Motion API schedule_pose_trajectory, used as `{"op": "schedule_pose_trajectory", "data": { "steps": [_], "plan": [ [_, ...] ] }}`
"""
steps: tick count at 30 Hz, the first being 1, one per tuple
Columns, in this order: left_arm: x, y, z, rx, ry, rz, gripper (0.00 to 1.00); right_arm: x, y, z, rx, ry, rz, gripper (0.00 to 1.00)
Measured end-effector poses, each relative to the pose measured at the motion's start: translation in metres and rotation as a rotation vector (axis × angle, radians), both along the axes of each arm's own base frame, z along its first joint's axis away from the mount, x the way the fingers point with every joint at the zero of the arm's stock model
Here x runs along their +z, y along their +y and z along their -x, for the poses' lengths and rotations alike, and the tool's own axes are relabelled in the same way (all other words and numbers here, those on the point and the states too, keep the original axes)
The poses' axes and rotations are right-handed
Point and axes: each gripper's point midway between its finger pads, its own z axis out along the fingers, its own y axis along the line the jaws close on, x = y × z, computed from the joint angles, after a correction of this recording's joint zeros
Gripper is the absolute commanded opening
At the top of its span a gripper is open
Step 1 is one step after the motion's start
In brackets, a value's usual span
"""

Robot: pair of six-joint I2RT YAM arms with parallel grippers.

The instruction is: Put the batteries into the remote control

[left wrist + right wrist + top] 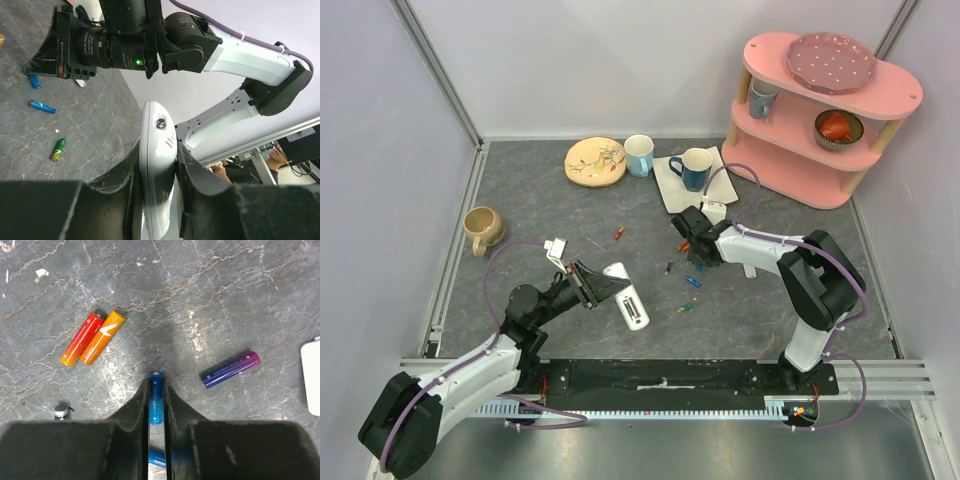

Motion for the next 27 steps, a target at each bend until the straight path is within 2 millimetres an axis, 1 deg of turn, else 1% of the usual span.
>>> {"op": "schedule_pose_trajectory", "data": {
  "steps": [4, 6, 7, 8, 10, 11, 14, 17, 22, 27],
  "plan": [
    [-0.0022, -0.0004, -0.0007, 0.0, 0.007, -0.005, 0.02, 0.0001, 0.0005, -0.0005, 0.076, 0.009, 0.027, 0.1],
    [-0.0022, -0.0004, -0.0007, 0.0, 0.007, -0.005, 0.02, 0.0004, 0.0002, -0.001, 0.116, 0.013, 0.044, 0.14],
    [-0.0022, -0.0004, -0.0007, 0.0, 0.008, -0.005, 0.02, 0.0006, 0.0001, -0.0014, 0.135, 0.013, 0.053, 0.16],
    [-0.0022, -0.0005, -0.0007, 0.0, 0.008, -0.005, 0.02, 0.0007, 0.0, -0.0015, 0.151, 0.014, 0.06, 0.23],
    [-0.0027, -0.0005, -0.0009, 0.0, 0.009, -0.006, 0.02, 0.0007, 0.0, -0.0013, 0.185, 0.019, 0.073, 0.31],
    [-0.0033, -0.0006, -0.0011, 0.0, 0.011, -0.007, 0.02, 0.0008, -0.0003, -0.0014, 0.2, 0.02, 0.08, 0.37],
    [-0.0048, -0.001, -0.0016, 0.0, 0.016, -0.011, 0.02, 0.0015, -0.0021, -0.001, 0.229, 0.024, 0.099, 0.45],
    [-0.0075, -0.0015, -0.0024, 0.0, 0.025, -0.017, 0.02, 0.0019, -0.0038, -0.001, 0.254, 0.029, 0.114, 0.48],
    [-0.0078, -0.0016, -0.0025, 0.0, 0.026, -0.017, 0.02, 0.0025, -0.0028, 0.0001, 0.288, 0.044, 0.115, 0.46],
    [-0.0077, -0.0016, -0.0025, 0.0, 0.026, -0.017, 0.02, 0.0013, 0.001, 0.0011, 0.302, 0.076, 0.077, 0.41]
  ]
}}
